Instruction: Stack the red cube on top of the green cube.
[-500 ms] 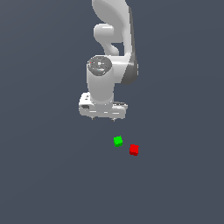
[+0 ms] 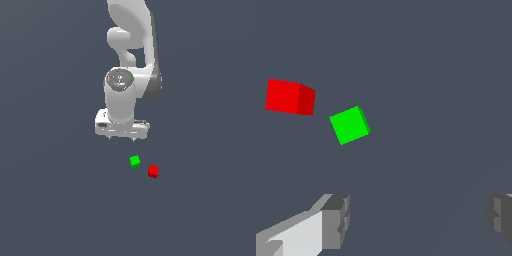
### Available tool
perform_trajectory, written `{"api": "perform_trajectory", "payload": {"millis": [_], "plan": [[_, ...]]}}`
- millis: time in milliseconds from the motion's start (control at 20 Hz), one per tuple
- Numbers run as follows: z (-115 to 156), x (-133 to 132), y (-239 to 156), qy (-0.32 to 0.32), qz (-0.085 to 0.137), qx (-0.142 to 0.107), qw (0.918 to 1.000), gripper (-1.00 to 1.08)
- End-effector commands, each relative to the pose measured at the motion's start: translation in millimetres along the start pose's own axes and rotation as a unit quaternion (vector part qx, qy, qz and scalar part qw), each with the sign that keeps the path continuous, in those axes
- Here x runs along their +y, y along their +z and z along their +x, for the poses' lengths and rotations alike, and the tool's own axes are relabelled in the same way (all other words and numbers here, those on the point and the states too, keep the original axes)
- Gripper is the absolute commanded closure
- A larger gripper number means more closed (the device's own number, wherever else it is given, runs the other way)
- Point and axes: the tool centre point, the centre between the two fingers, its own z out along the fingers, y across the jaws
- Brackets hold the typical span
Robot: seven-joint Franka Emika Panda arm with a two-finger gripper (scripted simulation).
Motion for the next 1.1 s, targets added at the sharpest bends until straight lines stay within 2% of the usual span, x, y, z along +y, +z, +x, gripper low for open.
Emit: {"api": "perform_trajectory", "payload": {"millis": [0,700,1050], "plan": [[4.7,-12.5,5.9,0.005,0.001,0.001,1.0000,-0.92],[56.0,-110.5,51.4,0.052,0.011,0.016,0.9985,-0.92],[75.8,-139.2,64.1,0.066,0.014,0.021,0.9975,-0.92]]}}
